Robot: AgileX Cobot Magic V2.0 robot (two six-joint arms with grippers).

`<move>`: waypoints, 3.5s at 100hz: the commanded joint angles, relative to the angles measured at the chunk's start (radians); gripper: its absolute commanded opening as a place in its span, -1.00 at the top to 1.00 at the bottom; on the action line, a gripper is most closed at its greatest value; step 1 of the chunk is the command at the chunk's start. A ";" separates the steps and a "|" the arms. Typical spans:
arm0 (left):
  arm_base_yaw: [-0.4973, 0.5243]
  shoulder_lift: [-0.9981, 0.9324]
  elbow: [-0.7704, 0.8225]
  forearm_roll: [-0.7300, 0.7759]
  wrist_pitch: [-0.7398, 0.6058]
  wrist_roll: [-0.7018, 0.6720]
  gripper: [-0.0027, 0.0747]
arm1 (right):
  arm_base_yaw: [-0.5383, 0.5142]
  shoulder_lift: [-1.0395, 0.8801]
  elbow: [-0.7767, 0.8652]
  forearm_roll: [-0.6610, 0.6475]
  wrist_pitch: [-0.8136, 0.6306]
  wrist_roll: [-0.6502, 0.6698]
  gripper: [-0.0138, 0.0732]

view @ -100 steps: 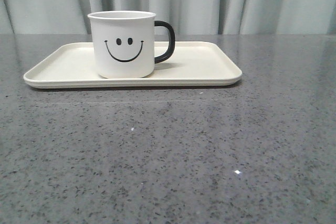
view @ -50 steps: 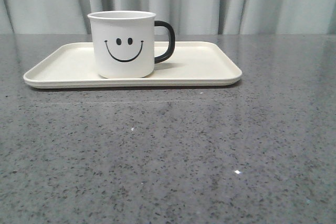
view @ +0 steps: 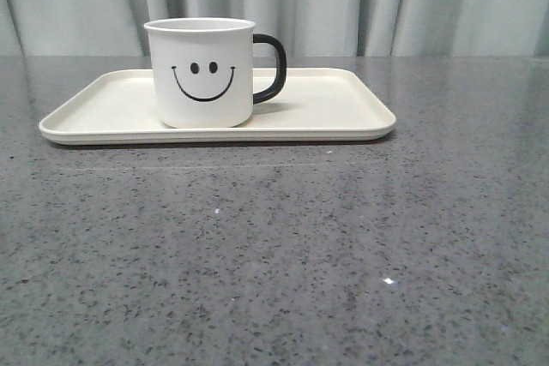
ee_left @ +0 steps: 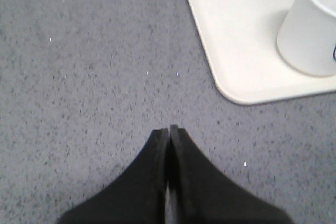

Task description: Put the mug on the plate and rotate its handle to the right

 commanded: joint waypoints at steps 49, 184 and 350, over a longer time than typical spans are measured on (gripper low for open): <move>0.003 -0.329 0.485 -0.011 -0.667 0.000 0.98 | -0.005 -0.001 -0.026 0.014 -0.065 0.000 0.84; 0.094 -0.712 0.697 -0.011 -0.667 0.000 0.98 | -0.005 -0.001 -0.026 0.014 -0.064 0.000 0.84; 0.094 -0.712 0.697 -0.011 -0.667 0.000 0.98 | 0.072 -0.288 0.238 -0.439 -0.385 0.490 0.84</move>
